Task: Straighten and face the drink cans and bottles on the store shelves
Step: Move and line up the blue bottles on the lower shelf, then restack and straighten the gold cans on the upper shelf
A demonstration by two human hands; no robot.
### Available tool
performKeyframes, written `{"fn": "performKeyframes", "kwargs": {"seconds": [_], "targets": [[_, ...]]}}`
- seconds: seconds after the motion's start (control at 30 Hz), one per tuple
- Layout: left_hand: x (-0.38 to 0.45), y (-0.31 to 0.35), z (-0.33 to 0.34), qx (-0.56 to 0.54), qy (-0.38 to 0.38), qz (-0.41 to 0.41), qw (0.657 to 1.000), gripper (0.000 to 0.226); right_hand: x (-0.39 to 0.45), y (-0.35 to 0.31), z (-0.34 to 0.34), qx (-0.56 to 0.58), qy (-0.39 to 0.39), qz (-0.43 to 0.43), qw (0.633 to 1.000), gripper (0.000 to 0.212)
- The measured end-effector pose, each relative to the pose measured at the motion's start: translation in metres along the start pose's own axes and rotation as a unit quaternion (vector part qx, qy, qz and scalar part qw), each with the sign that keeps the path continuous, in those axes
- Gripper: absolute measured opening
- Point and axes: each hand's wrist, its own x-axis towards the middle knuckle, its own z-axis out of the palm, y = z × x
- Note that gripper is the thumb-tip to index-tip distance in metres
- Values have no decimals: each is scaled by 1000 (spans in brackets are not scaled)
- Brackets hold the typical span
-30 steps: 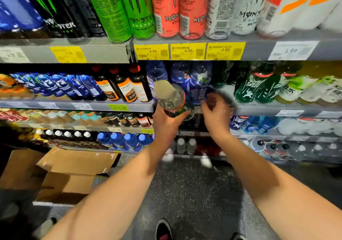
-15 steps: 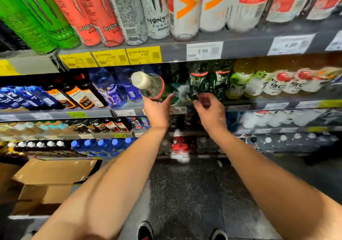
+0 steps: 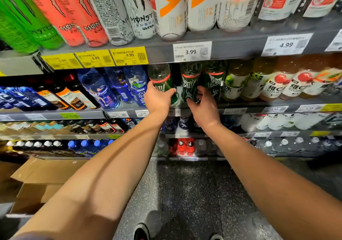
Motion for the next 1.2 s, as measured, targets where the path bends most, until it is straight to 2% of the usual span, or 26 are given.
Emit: {"fn": "performKeyframes", "kwargs": {"seconds": [0.2, 0.4, 0.57, 0.67, 0.77, 0.87, 1.1, 1.2], "targets": [[3, 0, 5, 36, -49, 53, 997, 59, 5, -1, 7, 15, -9, 37, 999, 56], [-7, -6, -18, -26, -94, -12, 995, 76, -7, -20, -4, 20, -38, 50, 998, 47], [-29, 13, -62, -45, -137, -12, 989, 34, -27, -61, -33, 8, -101, 28, 994, 40], [-44, 45, -105, -78, -152, 17, 985, 20, -43, -104, -58, 7, -126, -39, 991, 31], [-59, 86, -153, -93, -160, 52, 981, 16, -58, -154, -83, 24, -132, -90, 987, 22], [-67, 134, -203, -126, -164, 90, 974, 14, -67, -213, -108, 66, -153, -99, 981, 13], [-58, 227, -313, -158, -125, 175, 964, 11, -75, -347, -144, 74, -129, -209, 966, 9], [-47, 251, -358, -184, -107, 180, 960, 11, -78, -390, -147, 62, -126, -243, 960, 13]]}}
